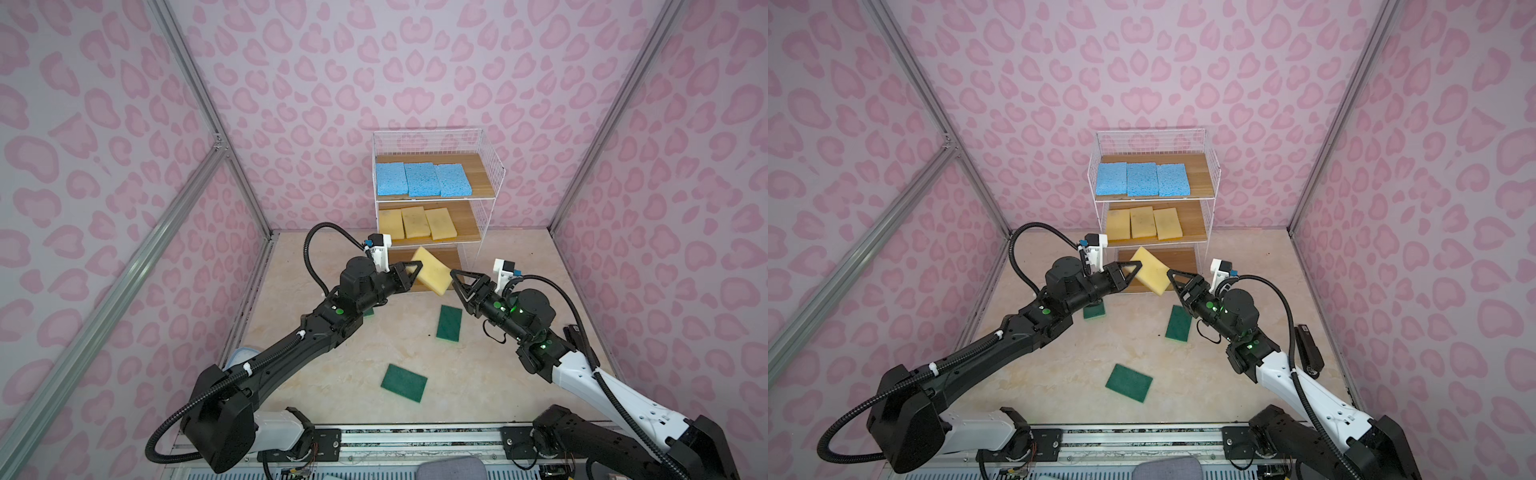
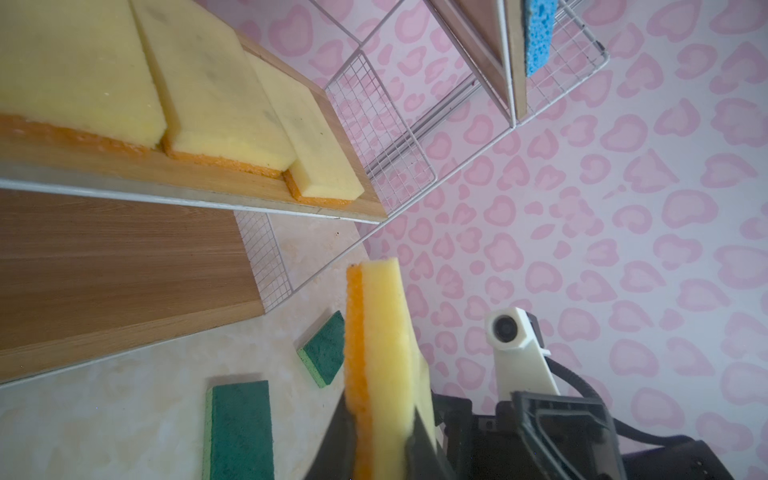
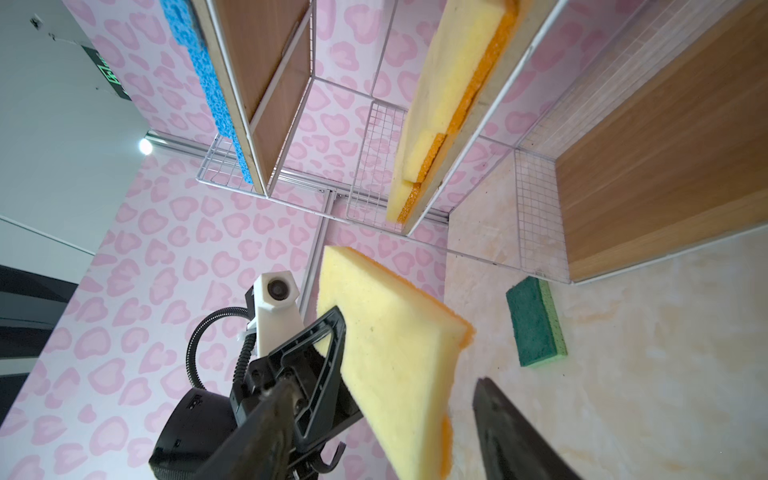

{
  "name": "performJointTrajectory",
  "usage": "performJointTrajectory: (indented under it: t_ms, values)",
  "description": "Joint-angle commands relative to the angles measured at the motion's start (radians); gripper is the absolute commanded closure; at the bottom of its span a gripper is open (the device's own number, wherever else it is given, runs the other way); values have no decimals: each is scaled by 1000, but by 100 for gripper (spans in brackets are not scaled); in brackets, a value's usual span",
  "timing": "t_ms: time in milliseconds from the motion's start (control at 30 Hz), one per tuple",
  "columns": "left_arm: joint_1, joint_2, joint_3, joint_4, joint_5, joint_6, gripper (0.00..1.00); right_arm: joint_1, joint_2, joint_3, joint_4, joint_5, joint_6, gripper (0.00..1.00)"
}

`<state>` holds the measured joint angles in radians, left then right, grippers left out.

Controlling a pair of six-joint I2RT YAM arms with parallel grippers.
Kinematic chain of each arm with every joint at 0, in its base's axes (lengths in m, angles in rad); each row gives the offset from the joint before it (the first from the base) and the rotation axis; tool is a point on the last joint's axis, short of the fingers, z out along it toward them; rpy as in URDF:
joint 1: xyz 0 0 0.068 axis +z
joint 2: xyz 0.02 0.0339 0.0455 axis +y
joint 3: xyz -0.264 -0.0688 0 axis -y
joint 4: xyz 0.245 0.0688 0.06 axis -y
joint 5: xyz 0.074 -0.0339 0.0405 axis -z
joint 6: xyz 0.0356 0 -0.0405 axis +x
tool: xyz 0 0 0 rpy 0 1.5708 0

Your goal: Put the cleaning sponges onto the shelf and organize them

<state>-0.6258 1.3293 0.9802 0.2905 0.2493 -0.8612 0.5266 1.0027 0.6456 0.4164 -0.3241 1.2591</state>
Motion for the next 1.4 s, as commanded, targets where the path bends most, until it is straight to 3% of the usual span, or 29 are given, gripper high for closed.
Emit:
performJointTrajectory:
  t_ms: [0, 133, 200, 300, 400, 567, 667, 767, 1067, 1200, 1367]
  values:
    - [69, -10, 19, -40, 141, -77, 86, -24, -5, 92, -258, -80, -266, 22]
    - [150, -13, 25, -118, 283, -101, 88, 10, -9, 208, -522, 15, -656, 21]
    - [180, -26, 25, -165, 327, -98, 88, 131, -21, 226, -578, 245, -905, 20]
    - [215, -59, 39, -241, 361, -78, 88, 371, 10, 196, -514, 644, -1278, 19]
    - [245, -89, 58, -299, 392, -67, 88, 472, 59, 124, -327, 803, -1557, 18]
    - [309, -131, 68, -393, 426, -43, 88, 490, 24, -2, -28, 717, -1826, 20]
    - [345, -128, 75, -436, 458, -38, 88, 501, 2, -74, 127, 650, -1980, 30]
    - [358, -93, 99, -479, 502, -29, 88, 504, 14, -32, 71, 621, -2045, 37]
    - [367, -79, 127, -505, 508, -22, 89, 562, 88, 36, 72, 595, -2279, 34]
    - [369, -66, 137, -500, 516, -29, 89, 565, 127, 105, 23, 582, -2244, 35]
    - [369, -64, 137, -492, 522, -41, 89, 572, 187, 148, -16, 561, -2299, 37]
